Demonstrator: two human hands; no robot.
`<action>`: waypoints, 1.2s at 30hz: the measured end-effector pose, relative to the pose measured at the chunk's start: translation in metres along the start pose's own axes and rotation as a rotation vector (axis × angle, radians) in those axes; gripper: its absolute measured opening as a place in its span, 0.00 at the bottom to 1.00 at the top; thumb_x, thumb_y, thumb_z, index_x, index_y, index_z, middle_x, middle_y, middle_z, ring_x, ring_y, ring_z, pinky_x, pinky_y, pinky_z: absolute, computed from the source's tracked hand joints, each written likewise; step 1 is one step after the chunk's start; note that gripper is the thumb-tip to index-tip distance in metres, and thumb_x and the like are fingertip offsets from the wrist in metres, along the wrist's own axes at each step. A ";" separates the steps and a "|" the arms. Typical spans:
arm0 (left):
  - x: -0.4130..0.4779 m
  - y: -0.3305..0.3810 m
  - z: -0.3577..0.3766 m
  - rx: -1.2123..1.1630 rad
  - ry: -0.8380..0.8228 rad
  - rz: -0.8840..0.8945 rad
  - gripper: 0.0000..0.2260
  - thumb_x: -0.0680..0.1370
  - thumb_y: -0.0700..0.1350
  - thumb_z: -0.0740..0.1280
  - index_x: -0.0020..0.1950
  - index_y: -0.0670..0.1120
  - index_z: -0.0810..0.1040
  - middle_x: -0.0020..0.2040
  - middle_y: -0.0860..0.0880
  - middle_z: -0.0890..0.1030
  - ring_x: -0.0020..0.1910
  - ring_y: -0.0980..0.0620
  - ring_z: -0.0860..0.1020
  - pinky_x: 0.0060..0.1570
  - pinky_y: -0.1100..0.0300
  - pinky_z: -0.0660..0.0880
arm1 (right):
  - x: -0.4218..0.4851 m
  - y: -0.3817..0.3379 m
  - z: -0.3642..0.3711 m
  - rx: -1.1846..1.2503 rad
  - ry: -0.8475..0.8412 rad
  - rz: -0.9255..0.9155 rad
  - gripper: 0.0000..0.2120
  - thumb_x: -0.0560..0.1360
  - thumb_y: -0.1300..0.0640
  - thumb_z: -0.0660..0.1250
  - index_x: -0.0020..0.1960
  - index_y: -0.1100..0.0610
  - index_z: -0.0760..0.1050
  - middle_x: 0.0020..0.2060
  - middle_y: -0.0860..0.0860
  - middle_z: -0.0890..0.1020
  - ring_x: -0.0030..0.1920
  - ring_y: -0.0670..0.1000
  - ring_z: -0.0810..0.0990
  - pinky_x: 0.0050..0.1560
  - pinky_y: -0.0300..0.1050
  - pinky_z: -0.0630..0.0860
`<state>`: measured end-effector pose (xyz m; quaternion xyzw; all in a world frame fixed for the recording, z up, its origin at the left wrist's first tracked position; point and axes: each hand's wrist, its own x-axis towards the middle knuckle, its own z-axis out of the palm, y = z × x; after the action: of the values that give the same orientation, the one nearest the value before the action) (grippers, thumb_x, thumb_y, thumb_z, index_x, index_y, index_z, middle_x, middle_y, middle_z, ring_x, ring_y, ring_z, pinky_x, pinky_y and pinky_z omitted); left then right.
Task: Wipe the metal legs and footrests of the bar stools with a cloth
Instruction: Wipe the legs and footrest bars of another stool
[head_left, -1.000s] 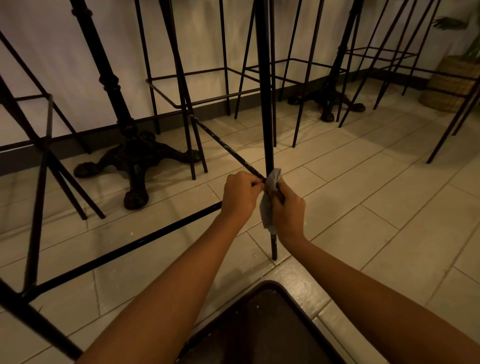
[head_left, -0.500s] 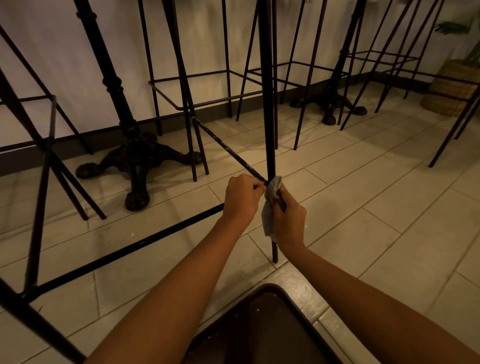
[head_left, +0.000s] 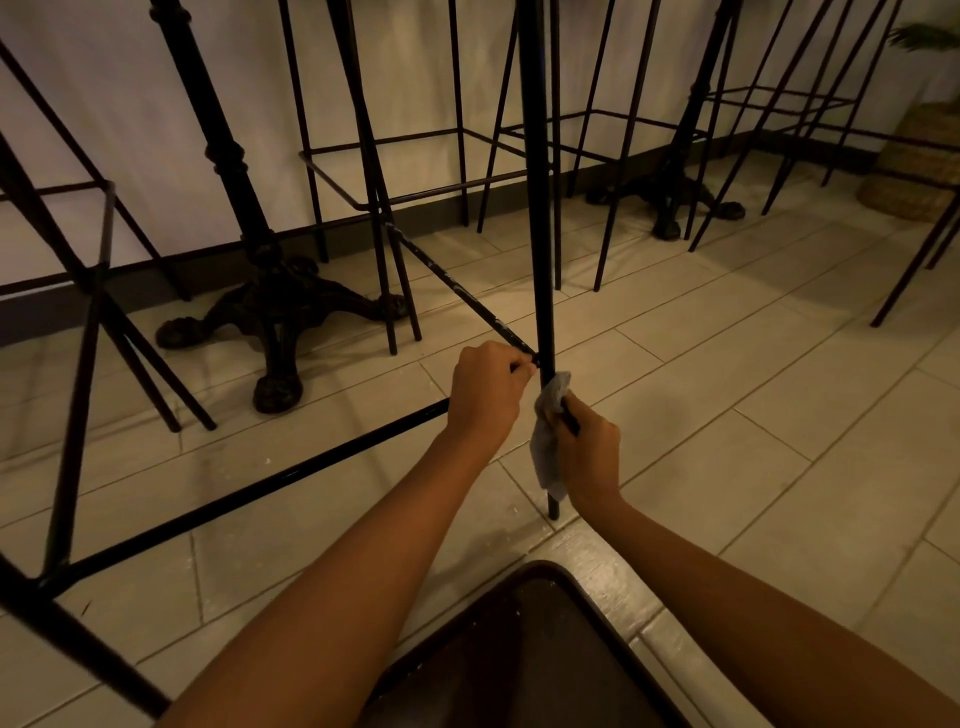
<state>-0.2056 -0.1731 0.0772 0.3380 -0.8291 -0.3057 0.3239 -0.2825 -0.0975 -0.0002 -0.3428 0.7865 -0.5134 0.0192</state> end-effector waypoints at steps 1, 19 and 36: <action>-0.001 0.000 0.001 0.005 0.004 0.002 0.09 0.76 0.41 0.67 0.52 0.39 0.82 0.49 0.41 0.83 0.47 0.48 0.81 0.47 0.63 0.76 | -0.002 -0.002 -0.001 0.015 0.016 -0.041 0.09 0.76 0.68 0.60 0.52 0.64 0.78 0.37 0.52 0.79 0.37 0.48 0.76 0.39 0.27 0.70; -0.002 -0.001 0.004 0.049 0.017 0.050 0.10 0.77 0.42 0.66 0.55 0.40 0.81 0.51 0.42 0.83 0.48 0.48 0.81 0.47 0.66 0.74 | 0.001 0.003 0.002 0.065 0.071 -0.097 0.08 0.74 0.69 0.62 0.49 0.64 0.78 0.37 0.54 0.80 0.38 0.52 0.77 0.42 0.41 0.72; -0.003 -0.001 0.006 0.090 0.020 0.062 0.11 0.78 0.42 0.65 0.56 0.40 0.80 0.51 0.41 0.83 0.49 0.46 0.80 0.51 0.59 0.76 | -0.008 0.026 0.013 0.090 0.050 0.045 0.09 0.74 0.69 0.61 0.50 0.64 0.79 0.33 0.53 0.78 0.33 0.48 0.75 0.34 0.22 0.67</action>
<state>-0.2083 -0.1695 0.0716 0.3296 -0.8487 -0.2547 0.3261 -0.2849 -0.0979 -0.0299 -0.3108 0.7705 -0.5559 0.0266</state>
